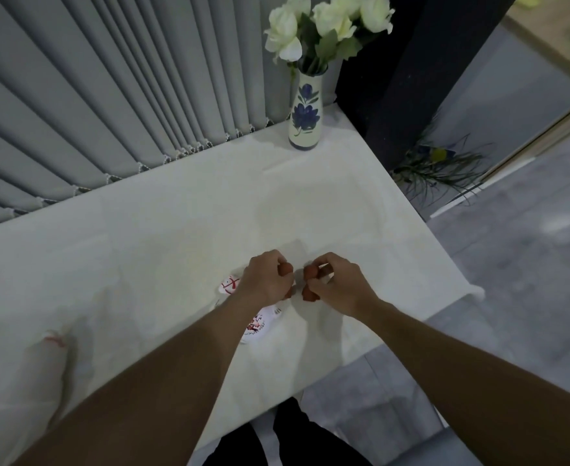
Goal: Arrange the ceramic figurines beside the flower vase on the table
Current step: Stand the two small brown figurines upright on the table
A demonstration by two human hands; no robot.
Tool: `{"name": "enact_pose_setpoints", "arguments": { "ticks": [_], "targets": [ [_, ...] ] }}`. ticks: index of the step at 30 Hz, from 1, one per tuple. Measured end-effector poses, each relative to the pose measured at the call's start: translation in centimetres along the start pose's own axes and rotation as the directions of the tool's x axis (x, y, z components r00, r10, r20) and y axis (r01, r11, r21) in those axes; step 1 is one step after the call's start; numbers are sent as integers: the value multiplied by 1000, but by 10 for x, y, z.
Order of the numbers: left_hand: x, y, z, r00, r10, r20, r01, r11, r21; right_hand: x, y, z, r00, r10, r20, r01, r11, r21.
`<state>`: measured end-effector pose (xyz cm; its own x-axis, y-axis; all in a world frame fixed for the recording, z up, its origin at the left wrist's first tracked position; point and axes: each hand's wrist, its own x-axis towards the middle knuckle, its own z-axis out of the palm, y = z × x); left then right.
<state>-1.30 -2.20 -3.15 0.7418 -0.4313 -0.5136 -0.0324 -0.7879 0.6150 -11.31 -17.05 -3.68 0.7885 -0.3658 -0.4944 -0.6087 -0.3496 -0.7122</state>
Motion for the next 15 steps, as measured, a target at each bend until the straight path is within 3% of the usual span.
{"name": "enact_pose_setpoints", "arguments": {
  "ticks": [5, 8, 15],
  "targets": [
    [1, 5, -4, 989, 147, -13, -146, 964, -222, -2, 5, -6, 988, -154, -27, 155, 988, 13],
    [2, 4, -7, 979, 204, -23, -204, 952, -229, -5, 9, -6, 978, -204, -46, 206, 978, 36],
    [1, -12, -1, 970, 242, -34, -245, 957, -158, -5, 20, 0, 985, -160, -62, 166, 982, 87]
  ]
}}
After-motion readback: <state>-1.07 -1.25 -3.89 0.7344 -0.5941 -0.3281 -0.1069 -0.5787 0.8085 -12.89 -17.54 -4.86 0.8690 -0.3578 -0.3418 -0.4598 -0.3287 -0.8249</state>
